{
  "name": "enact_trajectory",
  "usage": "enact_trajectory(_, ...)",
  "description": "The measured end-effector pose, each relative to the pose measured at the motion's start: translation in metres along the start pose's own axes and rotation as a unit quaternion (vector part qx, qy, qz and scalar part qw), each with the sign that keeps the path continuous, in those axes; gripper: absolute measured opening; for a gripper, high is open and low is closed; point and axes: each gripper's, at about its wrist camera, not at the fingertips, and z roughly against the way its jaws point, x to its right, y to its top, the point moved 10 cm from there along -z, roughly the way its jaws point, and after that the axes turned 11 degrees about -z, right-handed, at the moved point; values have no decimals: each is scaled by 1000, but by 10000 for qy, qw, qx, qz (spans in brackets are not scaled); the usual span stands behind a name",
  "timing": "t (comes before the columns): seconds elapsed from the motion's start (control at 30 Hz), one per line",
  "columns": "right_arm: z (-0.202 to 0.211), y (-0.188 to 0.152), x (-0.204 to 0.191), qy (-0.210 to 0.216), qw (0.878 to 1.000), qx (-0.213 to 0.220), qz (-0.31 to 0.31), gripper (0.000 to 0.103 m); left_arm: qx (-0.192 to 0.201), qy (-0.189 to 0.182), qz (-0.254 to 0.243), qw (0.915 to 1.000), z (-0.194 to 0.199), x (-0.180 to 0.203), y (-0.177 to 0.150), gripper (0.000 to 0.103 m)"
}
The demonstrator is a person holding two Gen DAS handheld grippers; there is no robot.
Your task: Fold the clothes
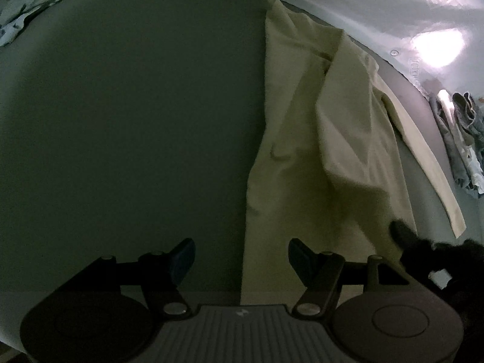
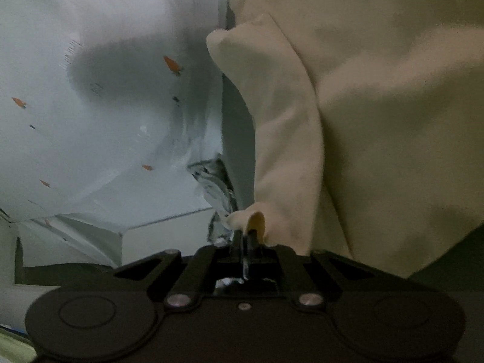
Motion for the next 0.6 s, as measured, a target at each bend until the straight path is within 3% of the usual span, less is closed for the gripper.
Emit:
enact_trajectory(0.3,-10,-20,33,-799,9952,-508,241,3,22,97,191,9998,3,-14,-6,70)
enact_trajectory(0.5,-4,-9,61,-1315,9904,-402,-123,3,-40,95,222,9997,3,-19,-9,70)
enact_trajectory(0.6,1,-5,66,-1370,9891,-409,-356,4,-71,100,210,9997,1,-18,-9,71)
